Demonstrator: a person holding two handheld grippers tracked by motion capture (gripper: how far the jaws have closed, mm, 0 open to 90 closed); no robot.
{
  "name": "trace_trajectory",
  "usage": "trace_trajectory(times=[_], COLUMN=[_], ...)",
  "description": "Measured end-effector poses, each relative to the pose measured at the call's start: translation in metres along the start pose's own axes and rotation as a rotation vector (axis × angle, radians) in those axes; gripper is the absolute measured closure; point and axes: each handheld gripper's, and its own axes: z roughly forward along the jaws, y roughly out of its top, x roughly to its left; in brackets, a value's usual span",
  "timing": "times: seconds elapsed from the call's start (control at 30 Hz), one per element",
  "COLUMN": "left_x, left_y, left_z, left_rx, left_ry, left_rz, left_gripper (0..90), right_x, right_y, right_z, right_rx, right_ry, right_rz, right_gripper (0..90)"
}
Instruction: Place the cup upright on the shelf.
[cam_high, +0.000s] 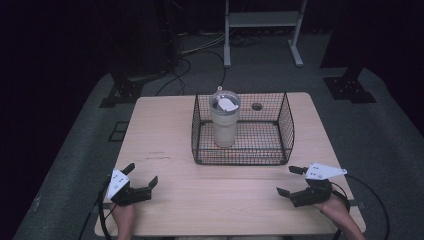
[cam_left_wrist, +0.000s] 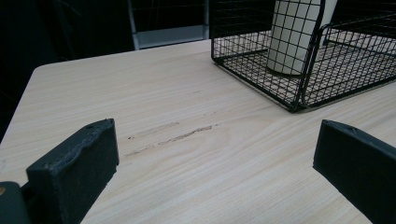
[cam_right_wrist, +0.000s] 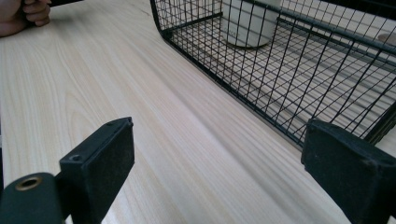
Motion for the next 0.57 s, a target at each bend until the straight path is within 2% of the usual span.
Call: trace_trajectory(times=[0.23,0.3,0.43,0.53,0.57], left_x=[0.0,0.0,0.0,0.0,0.0], left_y=[0.0,0.0,0.0,0.0,0.0], left_z=[0.001,0.001,0.001,0.001,0.001], left_rx=[0.001,0.008,0.009,0.013,0.013], left_ry=[0.002,0.001,0.002,0.003,0.003], left_rz=[-0.002,0.008,0.006,0.009,0.009], left_gripper=[0.0,0.0,0.0,0.0,0.0], right_x=[0.003,0.003,0.004,0.004,0.004], right_y=[-0.008,-0.01,-0.016,-0.028,-0.028], right_z=[0.002,0.002,0.002,0.005,0.005], right_rx=[-0.002,-0.009,-0.044,-0.124,-0.124], right_ry=[-0.014,-0.011,-0.028,-0.056,-0.056], right_rz=[-0.001,0.011,0.035,0.106,0.106], right_gripper=[9.1,9.1,9.1,9.1,9.1])
